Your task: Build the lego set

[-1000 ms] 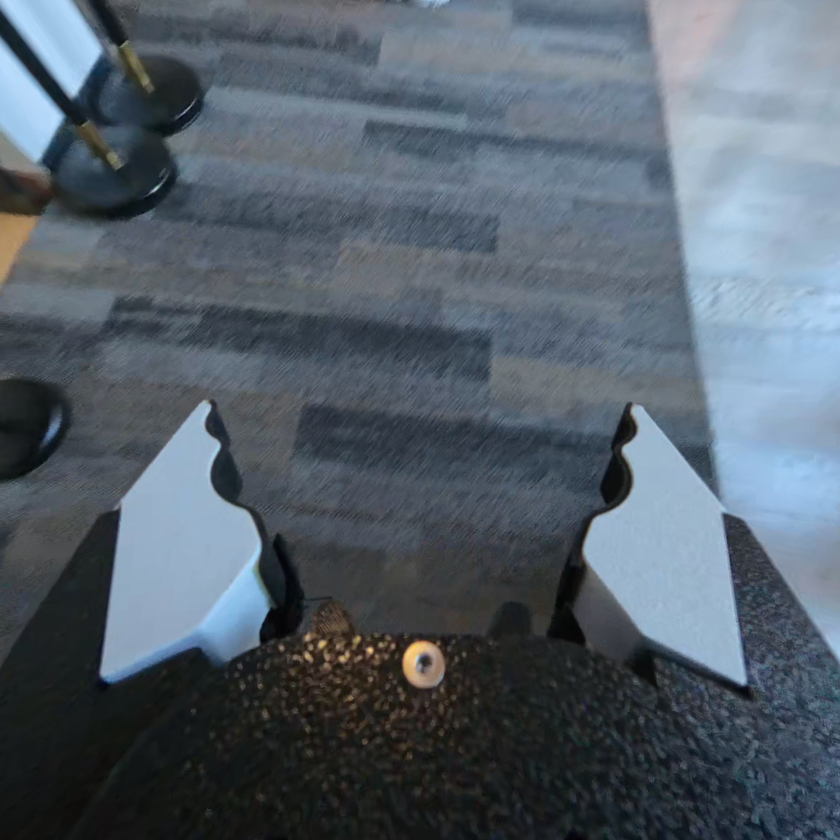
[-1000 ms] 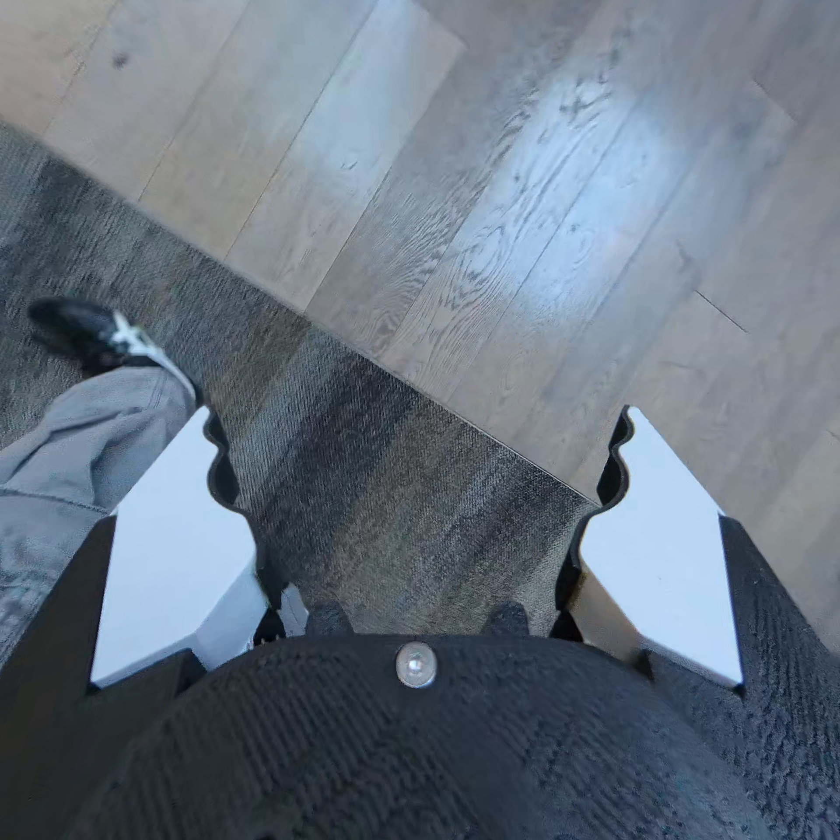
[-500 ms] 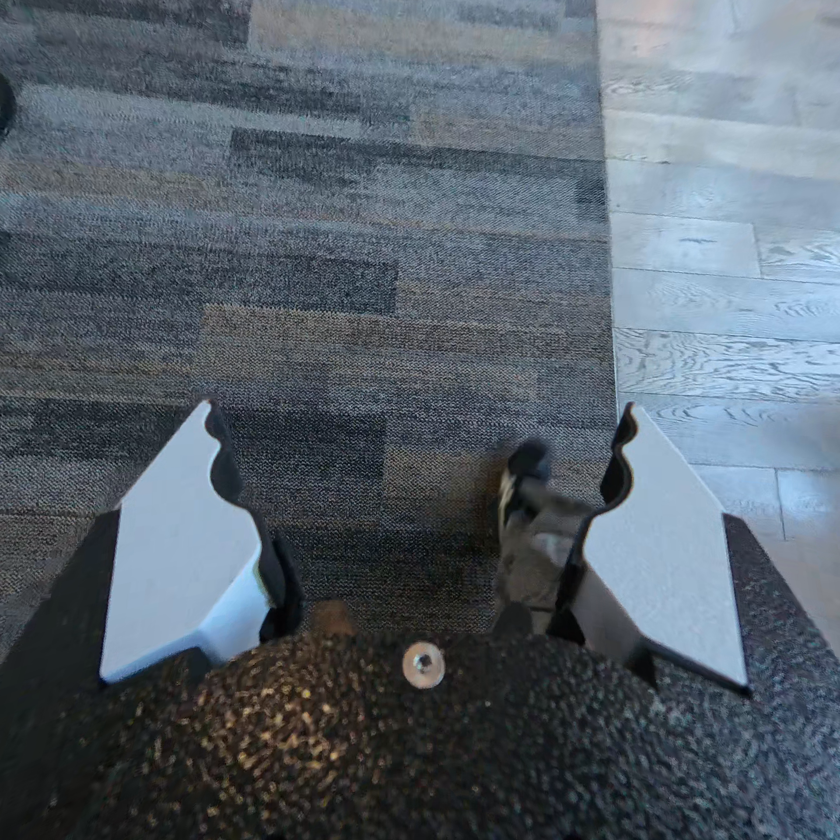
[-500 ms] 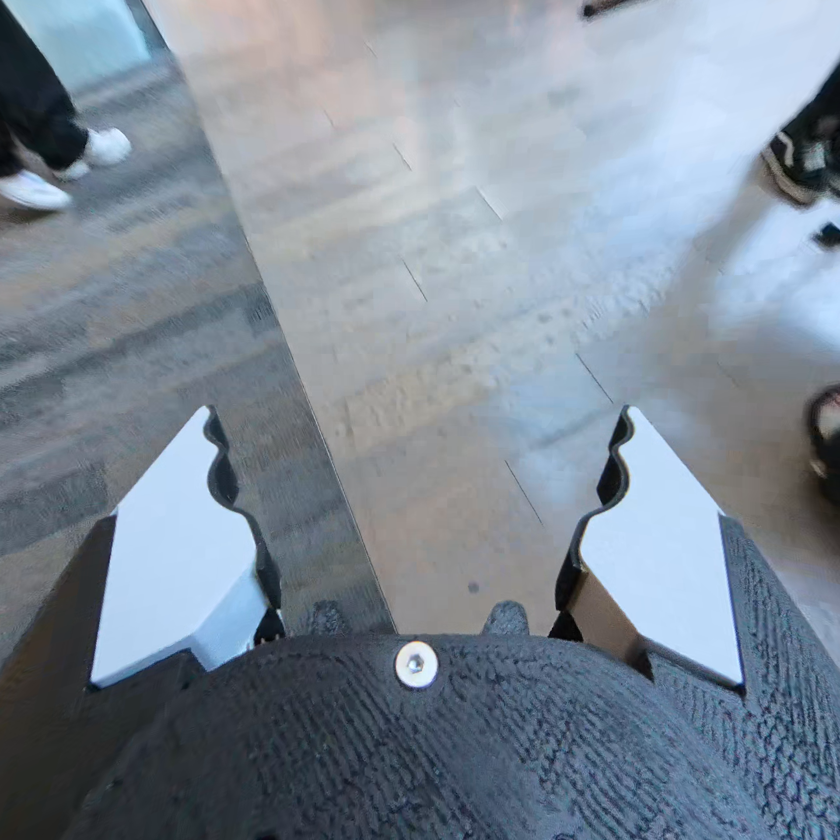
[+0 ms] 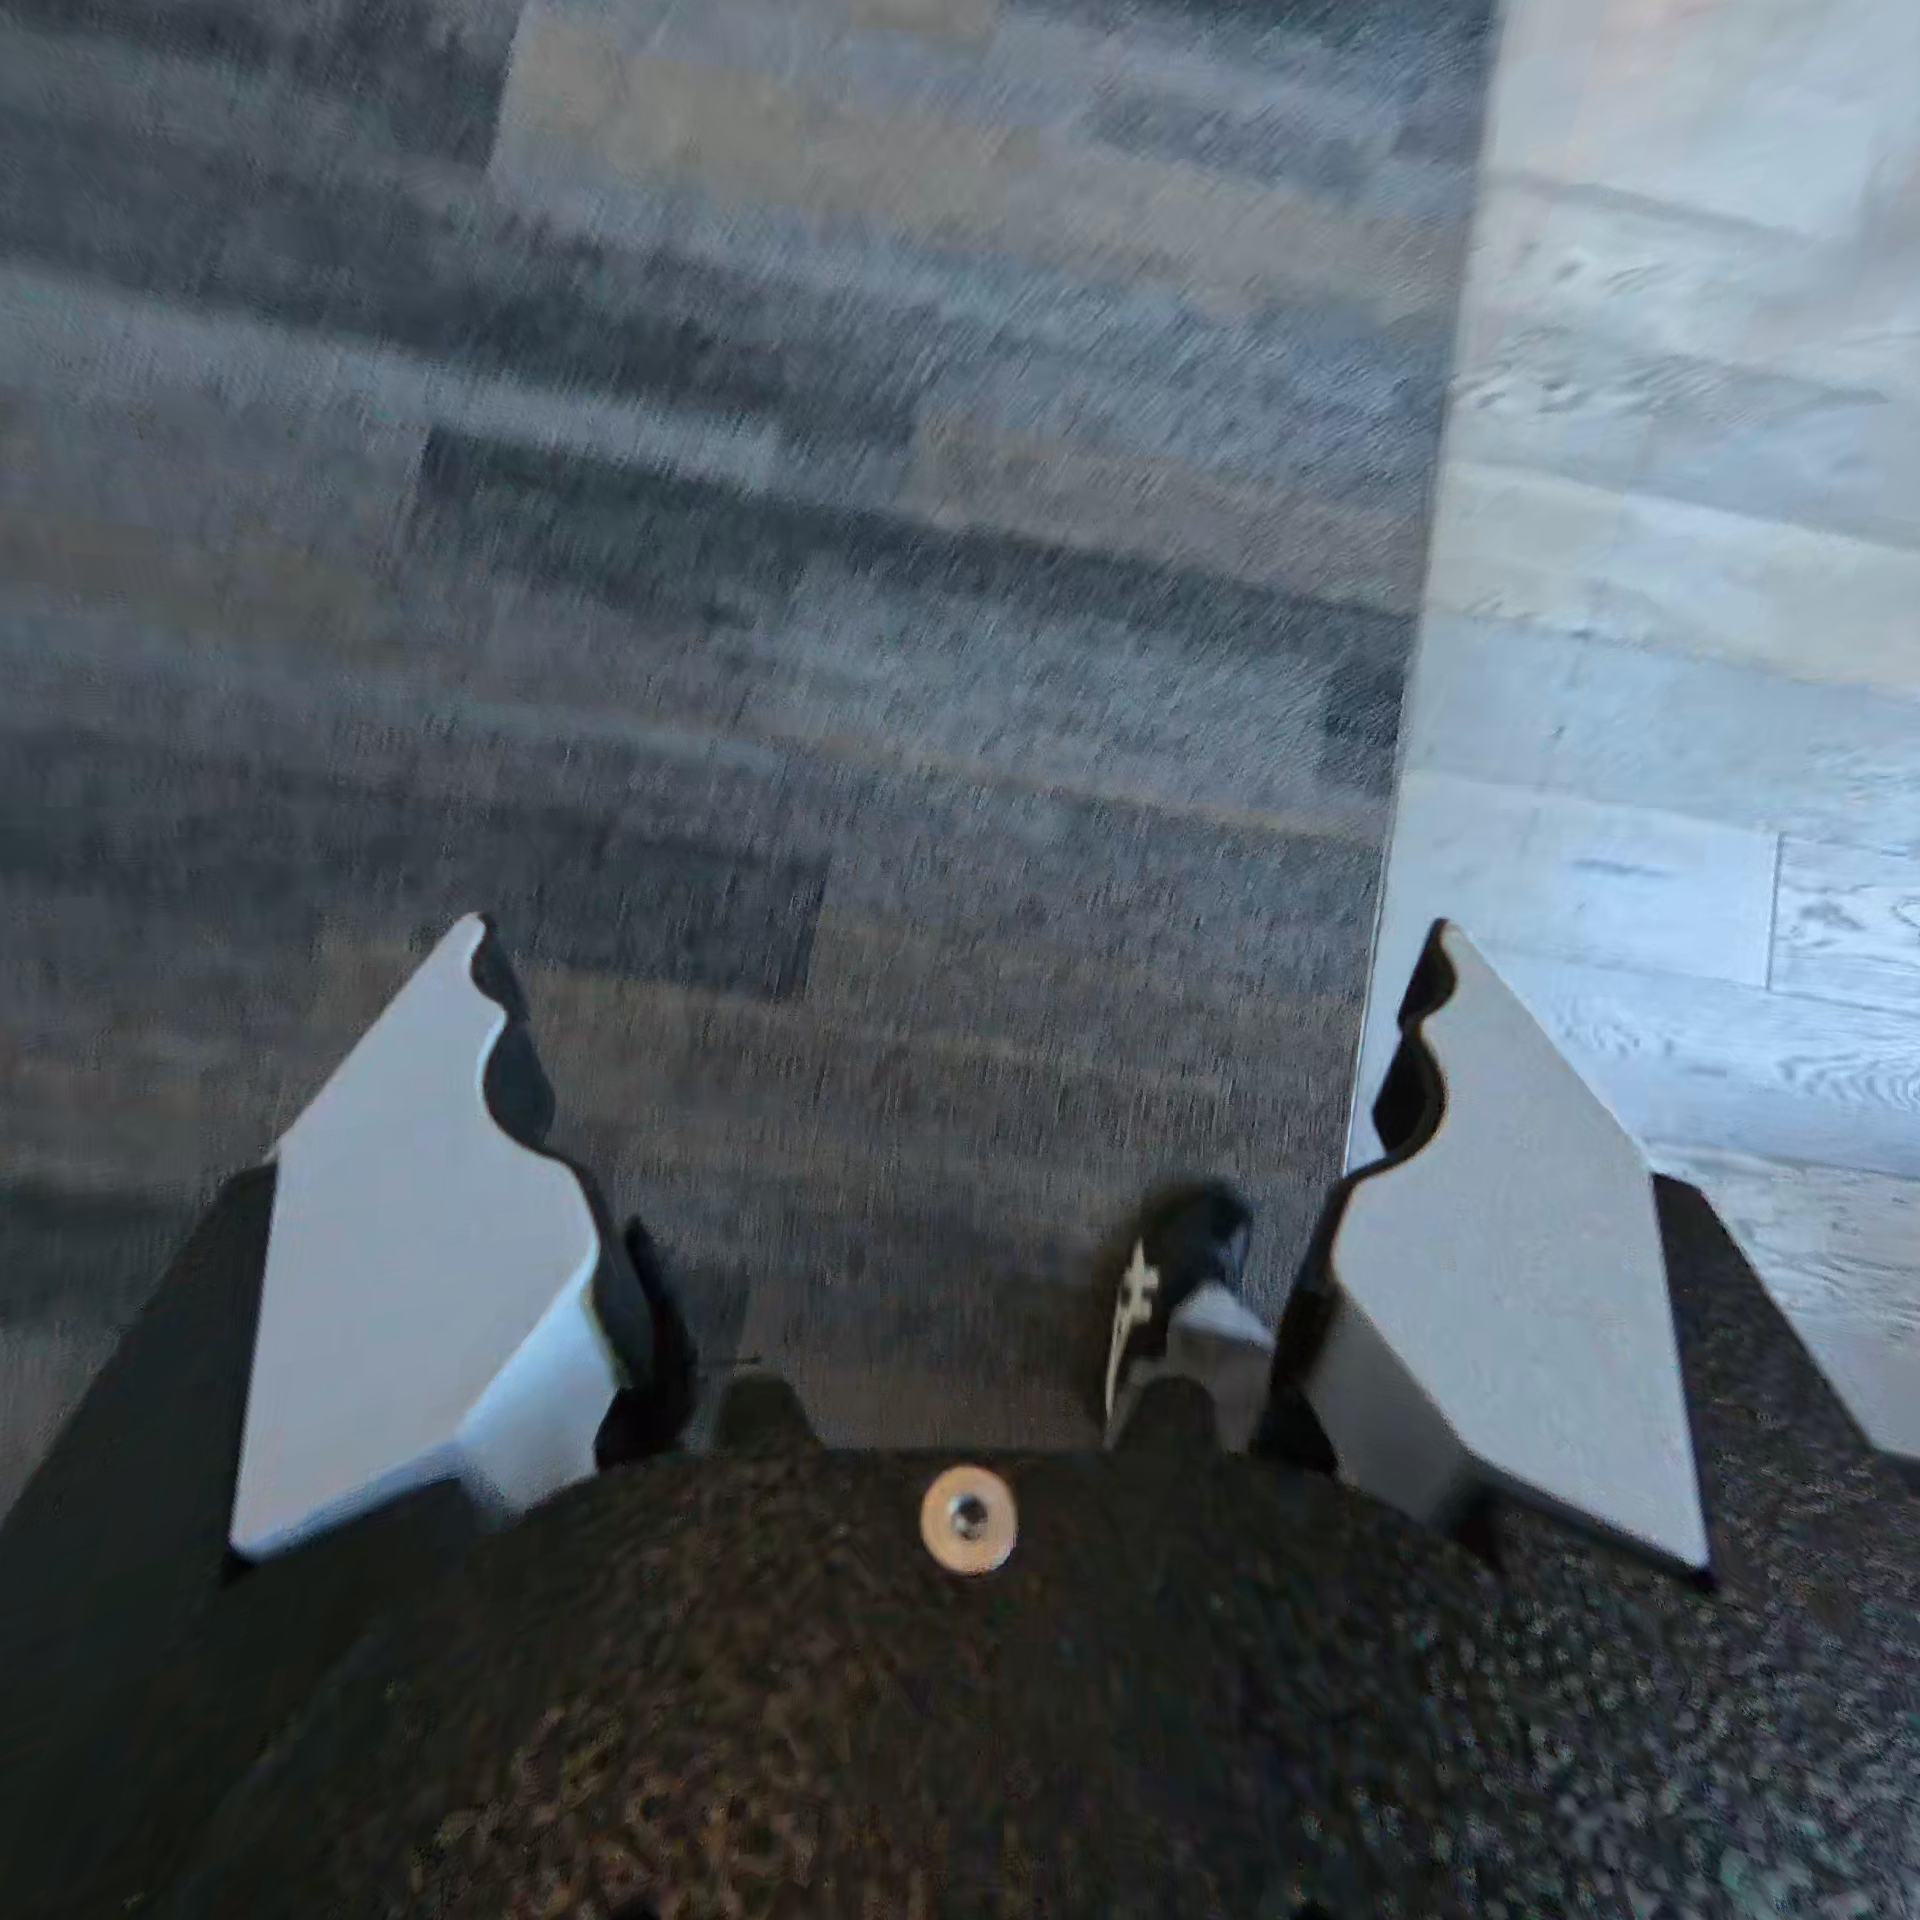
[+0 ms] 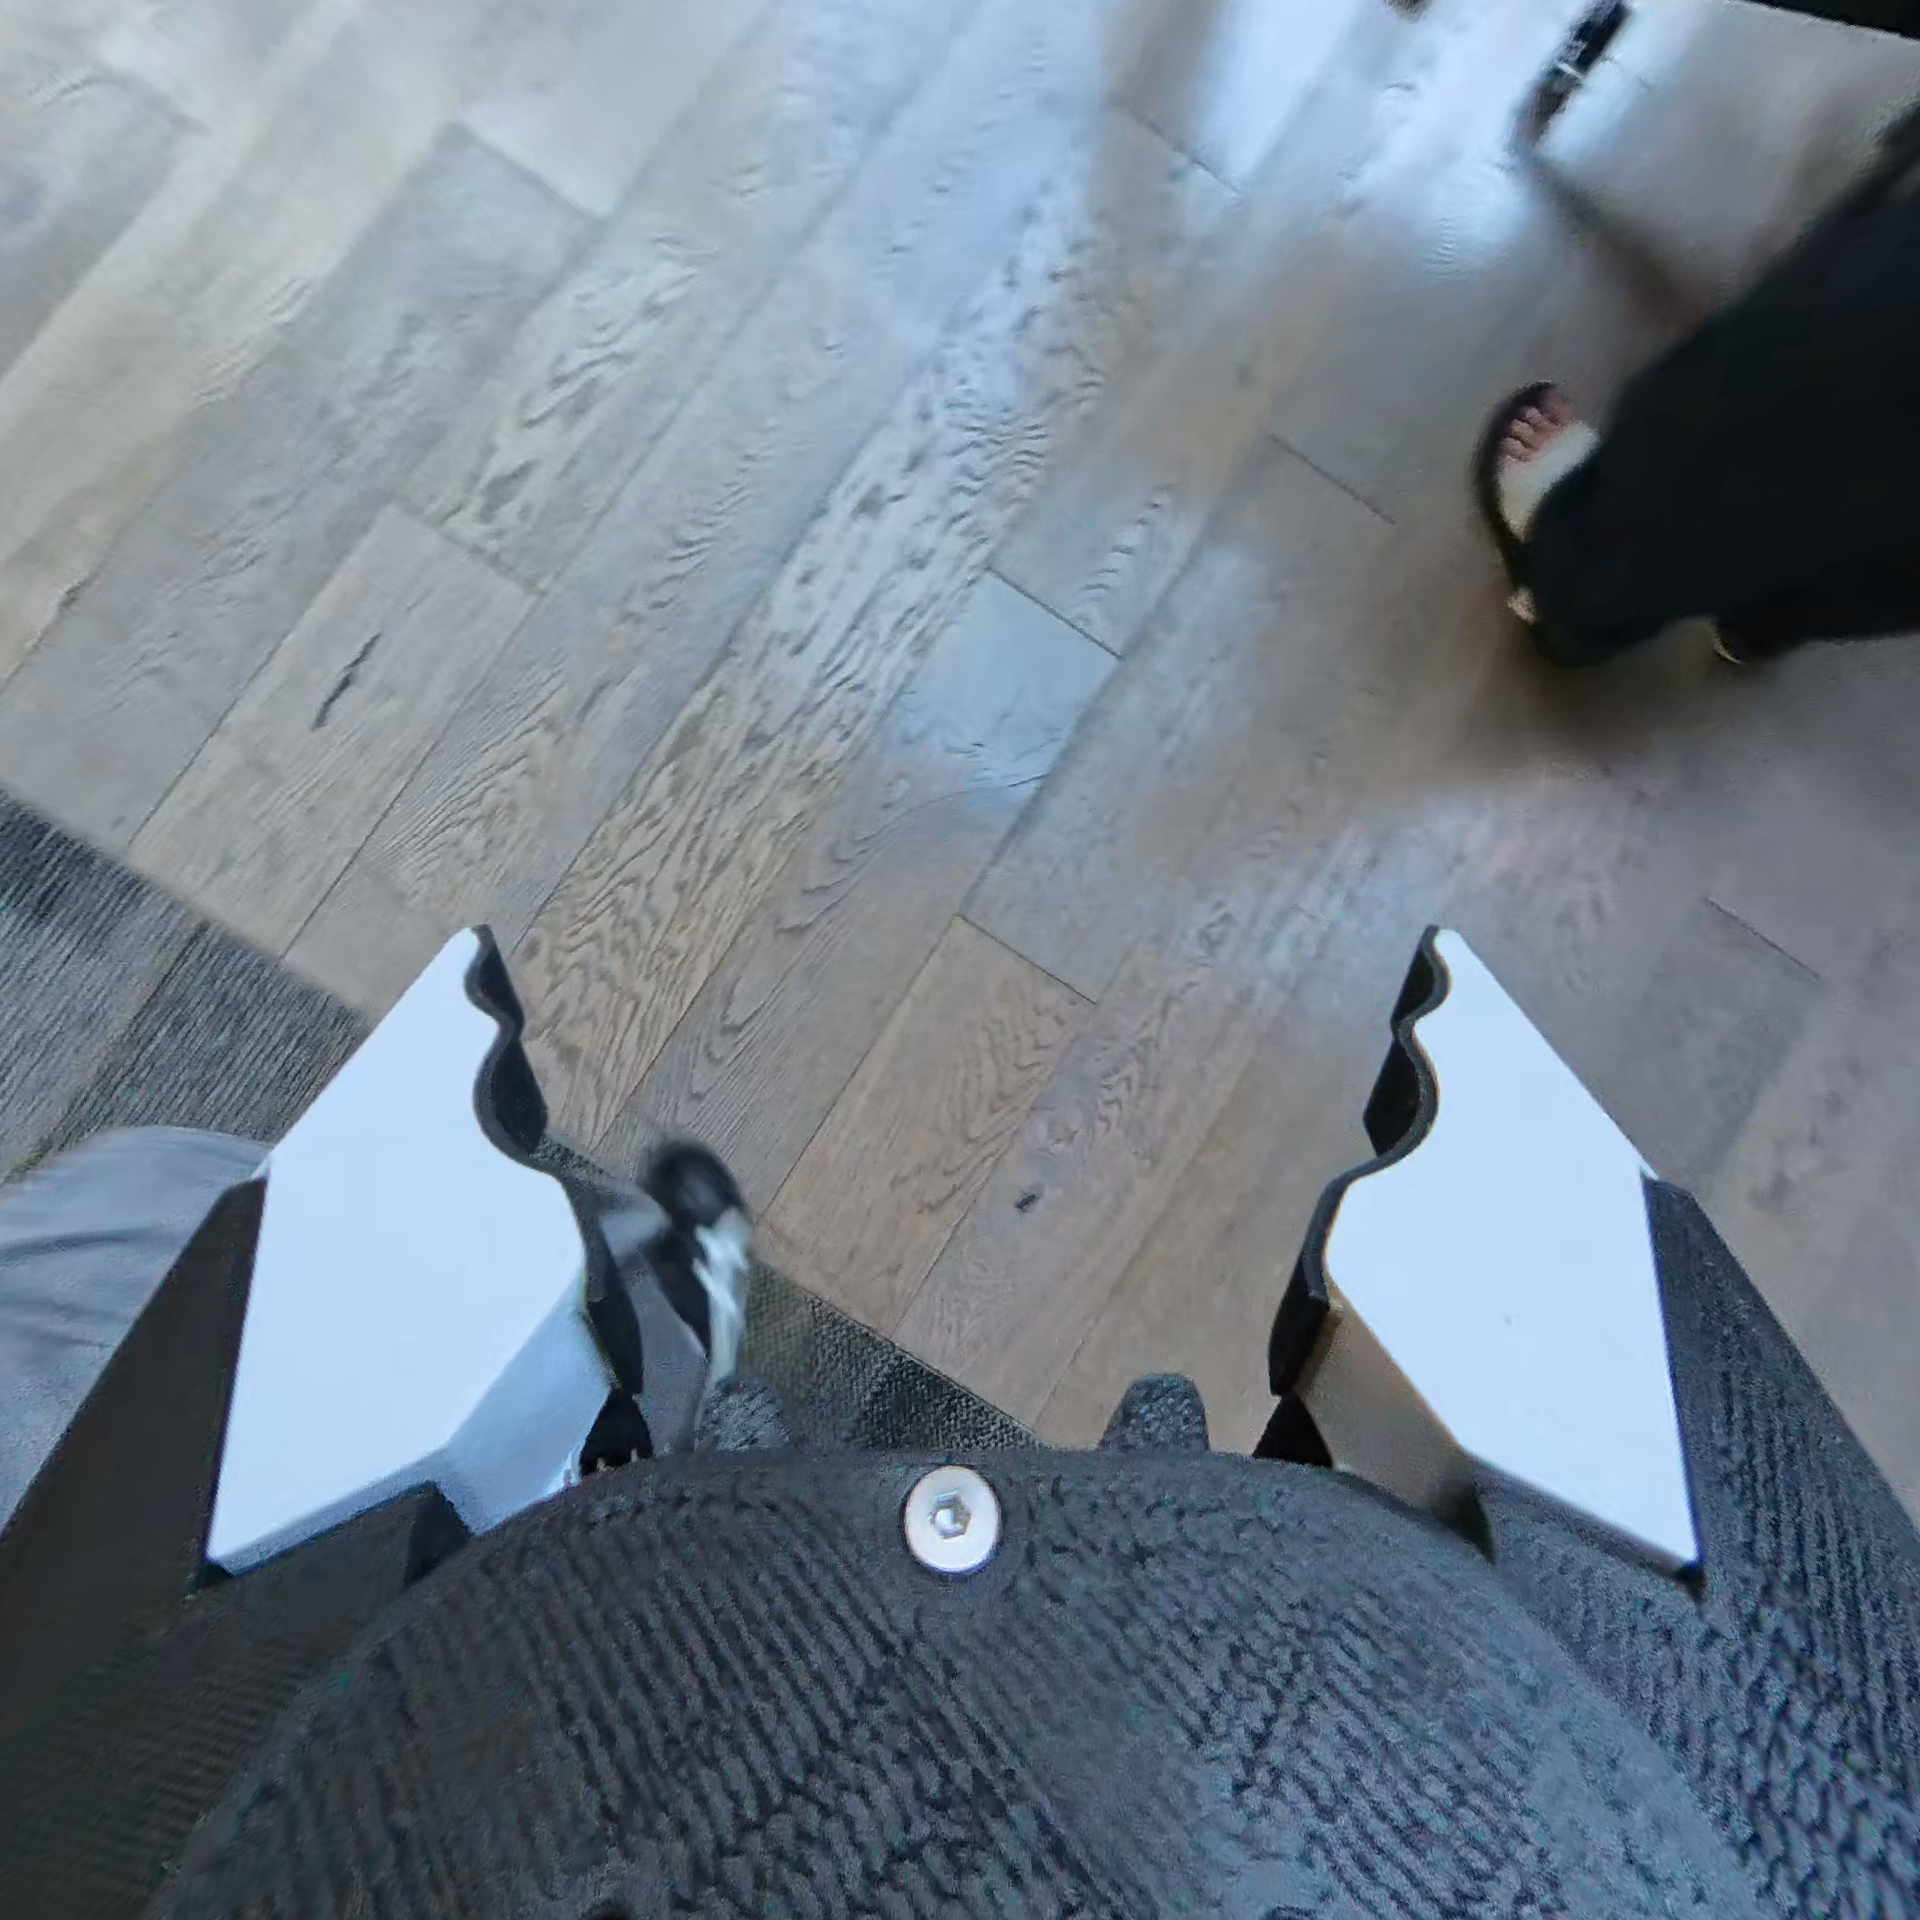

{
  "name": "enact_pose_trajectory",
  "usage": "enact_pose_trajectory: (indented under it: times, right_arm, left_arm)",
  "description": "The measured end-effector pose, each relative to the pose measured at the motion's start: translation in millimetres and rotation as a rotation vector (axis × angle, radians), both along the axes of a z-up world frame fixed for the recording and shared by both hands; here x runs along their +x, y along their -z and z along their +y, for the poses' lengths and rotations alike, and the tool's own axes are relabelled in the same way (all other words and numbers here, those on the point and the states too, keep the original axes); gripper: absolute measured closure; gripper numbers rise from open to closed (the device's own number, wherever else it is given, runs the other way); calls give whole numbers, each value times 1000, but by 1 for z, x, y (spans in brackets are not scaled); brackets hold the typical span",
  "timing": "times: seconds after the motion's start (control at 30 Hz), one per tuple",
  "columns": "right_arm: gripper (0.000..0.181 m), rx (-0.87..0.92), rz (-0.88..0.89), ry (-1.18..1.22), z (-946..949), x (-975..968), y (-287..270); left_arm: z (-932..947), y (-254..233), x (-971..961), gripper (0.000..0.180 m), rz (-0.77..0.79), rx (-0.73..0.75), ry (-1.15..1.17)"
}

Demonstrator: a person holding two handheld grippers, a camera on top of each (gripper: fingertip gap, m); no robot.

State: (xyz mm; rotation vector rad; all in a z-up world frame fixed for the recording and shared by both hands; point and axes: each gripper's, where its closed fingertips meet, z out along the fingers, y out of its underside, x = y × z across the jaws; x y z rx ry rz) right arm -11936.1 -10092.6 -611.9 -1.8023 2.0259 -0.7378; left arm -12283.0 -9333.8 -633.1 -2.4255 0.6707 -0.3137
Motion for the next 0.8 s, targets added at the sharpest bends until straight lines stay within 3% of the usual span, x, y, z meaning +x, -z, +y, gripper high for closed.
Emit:
enact_pose_trajectory:
  times: [0.03,0.27,0.37,0.43,0.67,0.8]
  right_arm:
    - [21,-10,13,39,-5,6,2]
    - [21,-44,66,211,3,116,28]
    - [21,-20,89,177,49,208,35]
    - [21,-4,47,120,91,293,21]
    - [21,28,-136,-326,294,615,-31]
    - [21,96,-193,-445,427,734,-39]
  left_arm:
    - [24,-6,43,22,-5,33,51]
    - [97,-14,340,21,-143,99,238]
    - [89,0,428,20,-109,63,273]
    - [85,2,471,20,-64,21,282]
    - [180,-40,610,21,-121,114,221]
    - [234,-27,635,20,-76,101,126]
